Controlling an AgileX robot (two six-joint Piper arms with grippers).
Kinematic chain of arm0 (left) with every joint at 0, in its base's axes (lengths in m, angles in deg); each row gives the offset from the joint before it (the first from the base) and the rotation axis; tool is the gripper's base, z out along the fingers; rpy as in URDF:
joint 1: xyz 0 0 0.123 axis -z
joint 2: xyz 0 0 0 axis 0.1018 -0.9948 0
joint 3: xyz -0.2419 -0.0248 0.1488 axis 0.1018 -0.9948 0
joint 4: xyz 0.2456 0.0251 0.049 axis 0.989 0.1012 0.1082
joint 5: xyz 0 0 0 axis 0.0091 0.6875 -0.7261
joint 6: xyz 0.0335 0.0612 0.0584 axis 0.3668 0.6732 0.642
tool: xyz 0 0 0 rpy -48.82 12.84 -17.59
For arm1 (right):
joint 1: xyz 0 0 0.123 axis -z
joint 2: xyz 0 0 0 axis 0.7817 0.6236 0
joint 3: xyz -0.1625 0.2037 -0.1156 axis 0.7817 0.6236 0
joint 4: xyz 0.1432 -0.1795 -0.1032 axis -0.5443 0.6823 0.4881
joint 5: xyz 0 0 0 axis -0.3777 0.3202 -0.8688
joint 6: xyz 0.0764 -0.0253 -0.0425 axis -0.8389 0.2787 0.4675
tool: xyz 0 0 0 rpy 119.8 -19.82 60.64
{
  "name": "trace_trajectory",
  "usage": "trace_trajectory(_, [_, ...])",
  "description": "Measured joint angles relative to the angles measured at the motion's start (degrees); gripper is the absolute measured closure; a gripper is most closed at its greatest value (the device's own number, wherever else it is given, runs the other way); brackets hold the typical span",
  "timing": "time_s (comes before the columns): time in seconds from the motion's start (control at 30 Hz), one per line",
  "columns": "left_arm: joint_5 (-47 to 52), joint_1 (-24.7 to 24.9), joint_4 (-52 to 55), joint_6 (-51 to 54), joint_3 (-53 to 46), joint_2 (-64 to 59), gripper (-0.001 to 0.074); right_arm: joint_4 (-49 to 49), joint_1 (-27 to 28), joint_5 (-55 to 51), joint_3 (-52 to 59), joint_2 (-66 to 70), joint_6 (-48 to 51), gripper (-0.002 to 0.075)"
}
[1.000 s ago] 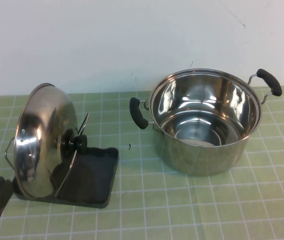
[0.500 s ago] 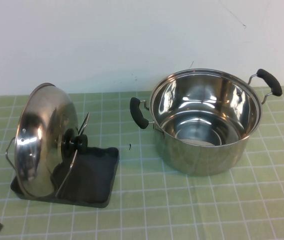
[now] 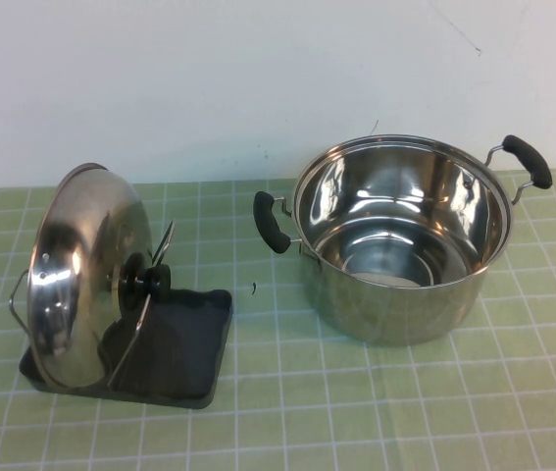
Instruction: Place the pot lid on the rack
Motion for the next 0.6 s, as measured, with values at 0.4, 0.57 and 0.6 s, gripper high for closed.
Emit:
trace_trajectory(0.4, [1.9,-0.2,2.8,-9.2,-8.2,0.0,0.0736,0.0,0.0,0.0,0.0,0.0,0.0,0.0727])
trace_trajectory(0.57, [2.3,-1.7,-1.0,-9.0,-8.2,0.0,0.0736,0.0,0.0,0.0,0.0,0.0,0.0,0.0727])
trace_trajectory(0.6, [2.3,-1.8,-1.5,-8.4,-8.2,0.0,0.0736,0.0,0.0,0.0,0.0,0.0,0.0,0.0727])
